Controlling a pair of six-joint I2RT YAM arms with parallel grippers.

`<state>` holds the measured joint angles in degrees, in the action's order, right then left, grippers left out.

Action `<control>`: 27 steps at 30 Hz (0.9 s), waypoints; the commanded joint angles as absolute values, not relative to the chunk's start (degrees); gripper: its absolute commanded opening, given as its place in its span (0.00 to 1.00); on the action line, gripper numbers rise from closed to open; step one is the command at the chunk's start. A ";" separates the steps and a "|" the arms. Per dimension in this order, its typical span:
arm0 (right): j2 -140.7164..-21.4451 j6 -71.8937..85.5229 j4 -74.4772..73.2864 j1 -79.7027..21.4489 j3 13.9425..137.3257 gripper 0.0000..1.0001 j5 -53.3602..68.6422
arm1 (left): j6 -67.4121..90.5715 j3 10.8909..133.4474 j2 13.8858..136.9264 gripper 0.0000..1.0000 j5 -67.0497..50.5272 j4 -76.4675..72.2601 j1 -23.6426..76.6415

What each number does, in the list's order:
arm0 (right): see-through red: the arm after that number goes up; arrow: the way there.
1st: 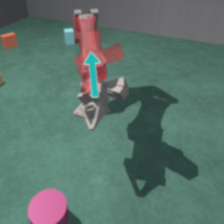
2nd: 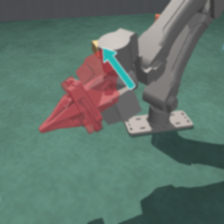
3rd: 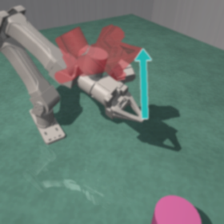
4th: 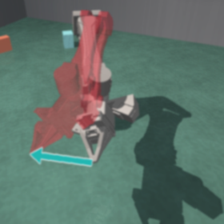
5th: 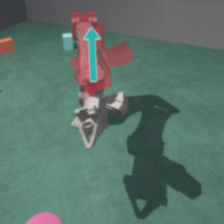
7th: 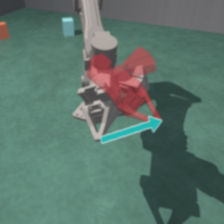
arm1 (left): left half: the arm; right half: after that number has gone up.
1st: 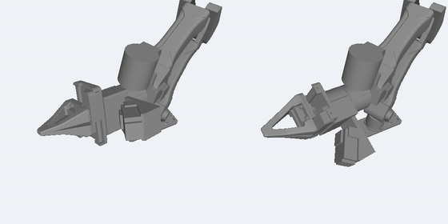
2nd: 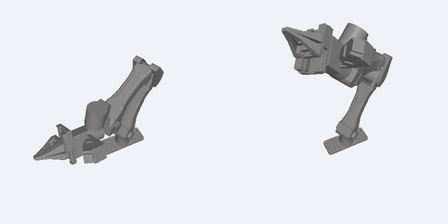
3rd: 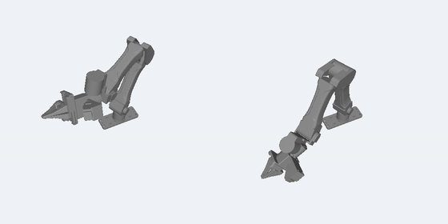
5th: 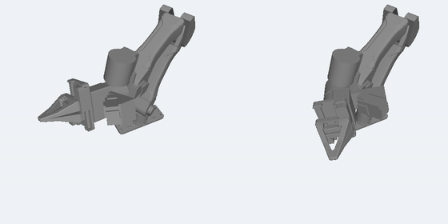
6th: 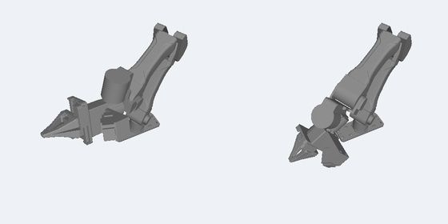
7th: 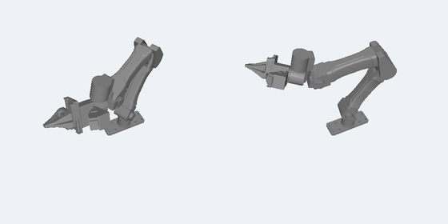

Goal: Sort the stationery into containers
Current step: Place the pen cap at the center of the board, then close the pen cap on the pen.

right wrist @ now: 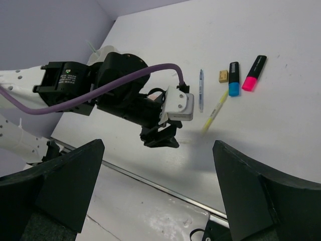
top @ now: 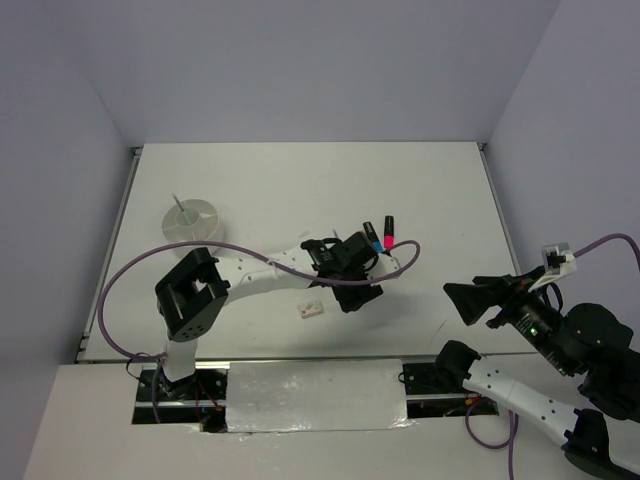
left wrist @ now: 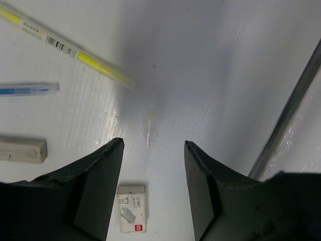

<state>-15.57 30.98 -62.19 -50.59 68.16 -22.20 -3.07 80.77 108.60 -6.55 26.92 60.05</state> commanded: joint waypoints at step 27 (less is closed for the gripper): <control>-15.29 28.21 -57.39 -50.54 65.92 0.97 -21.53 | -3.34 74.00 110.74 0.36 -2.29 15.73 60.38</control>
